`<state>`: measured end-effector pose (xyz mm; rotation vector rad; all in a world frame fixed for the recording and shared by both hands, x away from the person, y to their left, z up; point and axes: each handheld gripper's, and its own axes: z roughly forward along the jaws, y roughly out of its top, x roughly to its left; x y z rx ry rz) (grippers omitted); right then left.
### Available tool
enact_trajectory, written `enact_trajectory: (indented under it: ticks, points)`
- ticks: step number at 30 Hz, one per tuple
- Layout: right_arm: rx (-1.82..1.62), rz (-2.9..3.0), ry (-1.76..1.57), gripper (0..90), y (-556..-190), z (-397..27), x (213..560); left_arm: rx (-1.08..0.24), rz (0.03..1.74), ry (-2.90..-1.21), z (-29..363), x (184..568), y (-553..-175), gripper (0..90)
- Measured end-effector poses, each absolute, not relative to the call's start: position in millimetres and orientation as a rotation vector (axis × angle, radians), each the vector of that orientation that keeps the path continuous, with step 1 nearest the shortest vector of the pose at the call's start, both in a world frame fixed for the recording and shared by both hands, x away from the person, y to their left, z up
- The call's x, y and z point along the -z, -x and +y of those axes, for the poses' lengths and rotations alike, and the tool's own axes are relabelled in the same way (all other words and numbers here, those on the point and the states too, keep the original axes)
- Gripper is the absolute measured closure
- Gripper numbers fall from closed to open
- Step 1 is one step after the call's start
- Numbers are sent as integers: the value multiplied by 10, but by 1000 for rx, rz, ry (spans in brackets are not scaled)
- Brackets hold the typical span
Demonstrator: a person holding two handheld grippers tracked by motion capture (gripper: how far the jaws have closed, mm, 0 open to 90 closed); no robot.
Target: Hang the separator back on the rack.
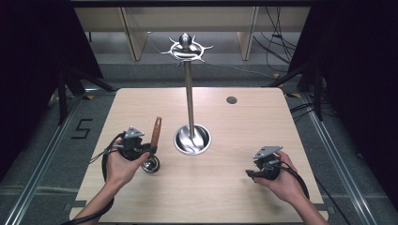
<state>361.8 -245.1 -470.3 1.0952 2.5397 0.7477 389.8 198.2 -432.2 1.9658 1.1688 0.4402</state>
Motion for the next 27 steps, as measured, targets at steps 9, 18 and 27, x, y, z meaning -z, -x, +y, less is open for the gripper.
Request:
enact_trajectory:
  ticks: [9, 18, 27]
  points:
    - [-764, 2517, -1091, 486, -3616, -2444, 4714, -564, 1046, -1793, 1989, 4091, -3822, 690]
    - [-763, 2533, -1110, 485, -3600, -2453, 4665, -582, 1009, -1749, 1967, 4016, -3755, 690]
    - [-794, 2498, -1111, 485, -3601, -2449, 4673, -614, 945, -1727, 1961, 3924, -3703, 690]
